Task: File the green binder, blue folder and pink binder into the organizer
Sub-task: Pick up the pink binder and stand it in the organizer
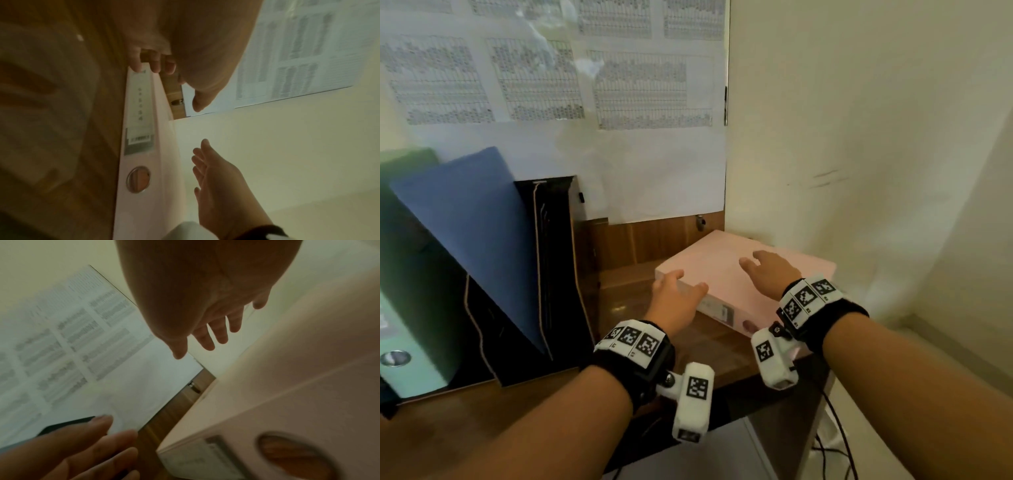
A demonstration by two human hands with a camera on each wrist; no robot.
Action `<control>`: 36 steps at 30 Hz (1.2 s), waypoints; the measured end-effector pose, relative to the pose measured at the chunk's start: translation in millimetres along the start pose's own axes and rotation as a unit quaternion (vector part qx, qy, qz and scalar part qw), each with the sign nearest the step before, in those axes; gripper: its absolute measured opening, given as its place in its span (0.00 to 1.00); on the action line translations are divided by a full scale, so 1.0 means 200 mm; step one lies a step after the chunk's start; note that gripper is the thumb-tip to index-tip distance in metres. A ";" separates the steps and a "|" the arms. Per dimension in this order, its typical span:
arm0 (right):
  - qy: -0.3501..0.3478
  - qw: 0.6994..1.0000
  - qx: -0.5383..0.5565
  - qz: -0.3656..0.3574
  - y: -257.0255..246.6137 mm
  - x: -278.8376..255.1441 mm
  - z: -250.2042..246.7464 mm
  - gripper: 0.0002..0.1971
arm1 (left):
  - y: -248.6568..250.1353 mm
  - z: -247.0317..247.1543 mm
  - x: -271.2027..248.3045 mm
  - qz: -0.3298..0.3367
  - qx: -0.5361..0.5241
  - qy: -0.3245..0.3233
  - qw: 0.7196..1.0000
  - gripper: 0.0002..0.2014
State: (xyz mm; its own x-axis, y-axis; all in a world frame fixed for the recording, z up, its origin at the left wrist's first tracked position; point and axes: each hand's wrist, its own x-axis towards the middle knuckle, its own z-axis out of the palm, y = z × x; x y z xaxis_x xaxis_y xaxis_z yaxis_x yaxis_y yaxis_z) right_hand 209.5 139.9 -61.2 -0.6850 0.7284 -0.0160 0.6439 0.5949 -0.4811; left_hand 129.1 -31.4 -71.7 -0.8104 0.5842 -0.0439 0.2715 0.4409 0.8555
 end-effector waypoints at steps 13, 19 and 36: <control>-0.094 0.977 -0.194 -0.005 0.04 -0.15 0.09 0.25 | -0.13 0.14 0.07 -0.041 0.020 -0.077 0.996 0.29; -0.135 0.982 -0.129 0.001 -0.04 -0.17 0.07 0.22 | -0.16 0.16 0.08 -0.092 0.008 -0.062 0.994 0.40; -0.032 0.992 -0.105 0.055 -0.01 -0.11 0.04 0.35 | -0.29 -0.01 0.15 -0.128 -0.028 -0.031 0.991 0.34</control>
State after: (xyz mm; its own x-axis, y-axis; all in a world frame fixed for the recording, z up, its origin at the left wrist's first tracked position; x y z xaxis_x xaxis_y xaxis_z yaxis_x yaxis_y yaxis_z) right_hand 220.4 119.9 -65.8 -0.6224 0.7740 -0.1165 0.7681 0.5754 -0.2809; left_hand 88.5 -40.4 -120.8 -0.8147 0.4996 -0.2943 0.0301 0.5433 0.8390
